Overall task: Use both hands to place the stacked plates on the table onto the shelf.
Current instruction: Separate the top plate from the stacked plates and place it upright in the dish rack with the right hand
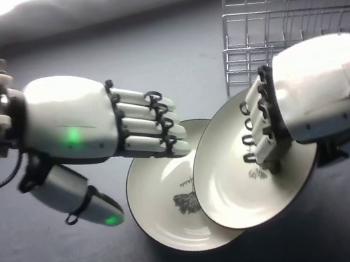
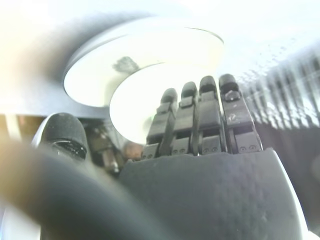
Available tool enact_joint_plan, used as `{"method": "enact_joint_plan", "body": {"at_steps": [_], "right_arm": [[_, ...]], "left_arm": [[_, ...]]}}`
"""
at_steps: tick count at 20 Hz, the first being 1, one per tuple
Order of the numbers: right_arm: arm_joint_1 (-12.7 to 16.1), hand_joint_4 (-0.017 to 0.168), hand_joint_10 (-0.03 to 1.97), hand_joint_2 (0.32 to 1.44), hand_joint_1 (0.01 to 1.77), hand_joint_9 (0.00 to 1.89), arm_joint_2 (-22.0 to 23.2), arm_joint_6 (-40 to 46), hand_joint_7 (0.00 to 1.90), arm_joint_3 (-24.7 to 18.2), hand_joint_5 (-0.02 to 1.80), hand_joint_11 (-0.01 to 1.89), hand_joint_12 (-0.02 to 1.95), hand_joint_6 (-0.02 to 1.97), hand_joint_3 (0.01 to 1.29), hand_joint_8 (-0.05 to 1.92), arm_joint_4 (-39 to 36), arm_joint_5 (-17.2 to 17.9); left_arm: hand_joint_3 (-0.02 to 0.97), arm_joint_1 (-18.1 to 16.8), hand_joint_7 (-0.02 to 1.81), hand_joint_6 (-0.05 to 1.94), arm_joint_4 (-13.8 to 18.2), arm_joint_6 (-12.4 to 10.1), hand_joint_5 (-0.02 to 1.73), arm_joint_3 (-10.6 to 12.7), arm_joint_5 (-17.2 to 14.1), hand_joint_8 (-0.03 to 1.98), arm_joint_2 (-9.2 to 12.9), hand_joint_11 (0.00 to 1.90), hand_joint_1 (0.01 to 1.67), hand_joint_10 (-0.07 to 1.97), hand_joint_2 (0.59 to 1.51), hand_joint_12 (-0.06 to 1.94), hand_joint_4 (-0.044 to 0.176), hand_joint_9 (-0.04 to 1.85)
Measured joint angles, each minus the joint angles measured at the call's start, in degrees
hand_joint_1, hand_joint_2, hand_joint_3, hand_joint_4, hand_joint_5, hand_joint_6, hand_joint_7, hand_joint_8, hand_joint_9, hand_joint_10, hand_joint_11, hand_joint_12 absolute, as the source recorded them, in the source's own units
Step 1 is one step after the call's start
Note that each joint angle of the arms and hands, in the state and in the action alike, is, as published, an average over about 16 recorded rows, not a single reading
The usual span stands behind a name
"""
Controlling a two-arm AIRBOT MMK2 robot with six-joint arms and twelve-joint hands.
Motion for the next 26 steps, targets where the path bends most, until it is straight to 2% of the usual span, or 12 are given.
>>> {"method": "enact_joint_plan", "body": {"at_steps": [8,13,18,26], "right_arm": [[4.5,0.005,0.96,0.96,1.31,0.98,0.0,0.4,1.04,-0.7,0.98,0.80,1.07,0.69,0.01,0.59,3.9,-1.8],[6.5,0.004,0.96,0.96,1.32,0.99,0.0,0.5,1.07,-1.5,1.01,0.80,1.07,0.78,0.01,0.63,9.1,-3.2],[8.1,0.001,0.98,0.96,1.33,0.98,0.0,0.6,1.10,-2.2,1.00,0.81,1.07,0.84,0.01,0.67,15.6,-4.8],[10.7,-0.004,1.00,0.96,1.35,0.99,-0.2,0.9,1.14,-2.7,0.99,0.82,1.05,0.84,0.01,0.69,25.9,-7.9]], "left_arm": [[0.011,-1.6,0.02,0.01,-0.6,-1.7,0.01,-3.2,1.4,0.00,8.8,0.01,0.02,0.01,1.242,0.01,-0.002,0.02],[0.012,-1.3,0.01,0.01,-1.1,-1.4,0.02,-3.5,4.3,0.00,12.9,0.01,0.02,0.01,1.240,0.01,-0.002,0.02],[0.012,-0.7,0.02,0.01,-3.1,0.0,0.02,-1.8,6.9,0.00,14.9,0.01,0.02,0.01,1.240,0.01,-0.002,0.02],[0.012,-0.7,0.02,0.01,-5.5,2.4,0.02,0.8,8.6,0.00,15.7,0.01,0.02,0.01,1.237,0.01,-0.002,0.02]]}}
